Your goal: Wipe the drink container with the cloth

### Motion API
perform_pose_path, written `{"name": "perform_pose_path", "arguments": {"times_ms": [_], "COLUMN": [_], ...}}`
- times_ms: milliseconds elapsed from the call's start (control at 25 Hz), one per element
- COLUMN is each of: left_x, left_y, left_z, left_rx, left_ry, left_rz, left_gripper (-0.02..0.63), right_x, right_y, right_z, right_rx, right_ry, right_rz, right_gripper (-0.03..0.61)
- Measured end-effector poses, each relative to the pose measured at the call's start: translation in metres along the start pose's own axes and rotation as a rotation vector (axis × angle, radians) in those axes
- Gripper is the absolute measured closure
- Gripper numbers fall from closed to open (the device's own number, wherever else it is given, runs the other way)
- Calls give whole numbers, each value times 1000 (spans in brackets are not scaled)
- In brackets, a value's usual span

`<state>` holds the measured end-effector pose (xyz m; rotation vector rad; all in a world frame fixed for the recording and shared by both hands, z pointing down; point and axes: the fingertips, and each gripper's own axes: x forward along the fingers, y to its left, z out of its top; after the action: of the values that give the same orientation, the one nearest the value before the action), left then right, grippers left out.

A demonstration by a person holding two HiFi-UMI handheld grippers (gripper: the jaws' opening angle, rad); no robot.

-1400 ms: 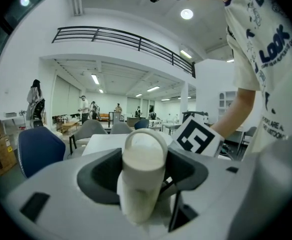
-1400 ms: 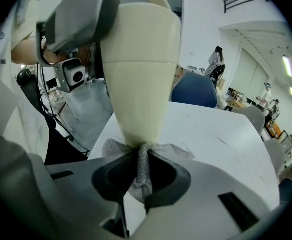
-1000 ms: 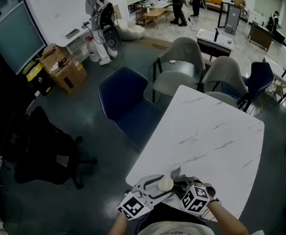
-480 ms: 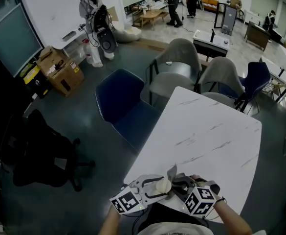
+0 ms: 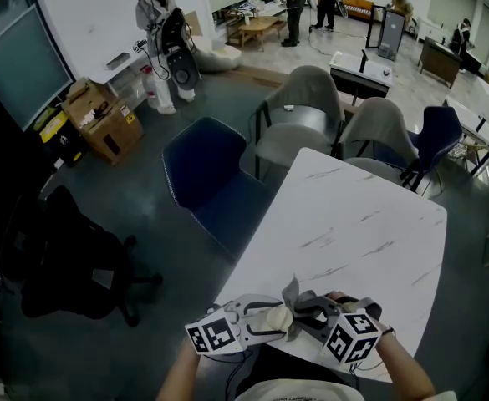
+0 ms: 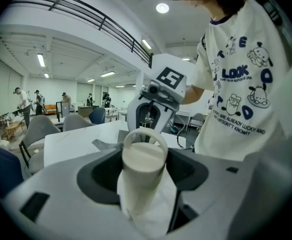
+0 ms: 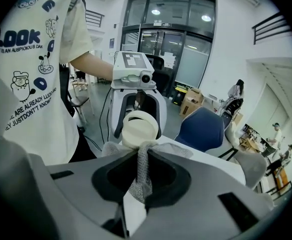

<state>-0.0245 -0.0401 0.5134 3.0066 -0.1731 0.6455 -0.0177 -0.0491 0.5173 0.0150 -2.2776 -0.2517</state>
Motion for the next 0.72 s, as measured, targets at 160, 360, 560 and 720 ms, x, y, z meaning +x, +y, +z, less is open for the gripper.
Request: {"name": "perform_pose_path", "arguments": {"times_ms": [160,360,560,720], "left_x": [-1,-2,-2,-2], "left_y": [-1,-2,-1,-2], "left_z": [-1,-1,-1,0], "left_rx": [4,5,2,1], "left_ry": [5,6,-8,-10], "left_rz": [-18,-24,-12,-9], "left_gripper": [333,333,333,333], "right_x": [2,13,29,40], "right_y": [-1,-3,-3,0], "right_z": [1,-7,-20,-30], "right_rx": [-41,-55,-69,-40], "right_ry": [8,45,93,111], "right_rz": [23,31,29,38], "right_gripper": [522,522,522,522]}}
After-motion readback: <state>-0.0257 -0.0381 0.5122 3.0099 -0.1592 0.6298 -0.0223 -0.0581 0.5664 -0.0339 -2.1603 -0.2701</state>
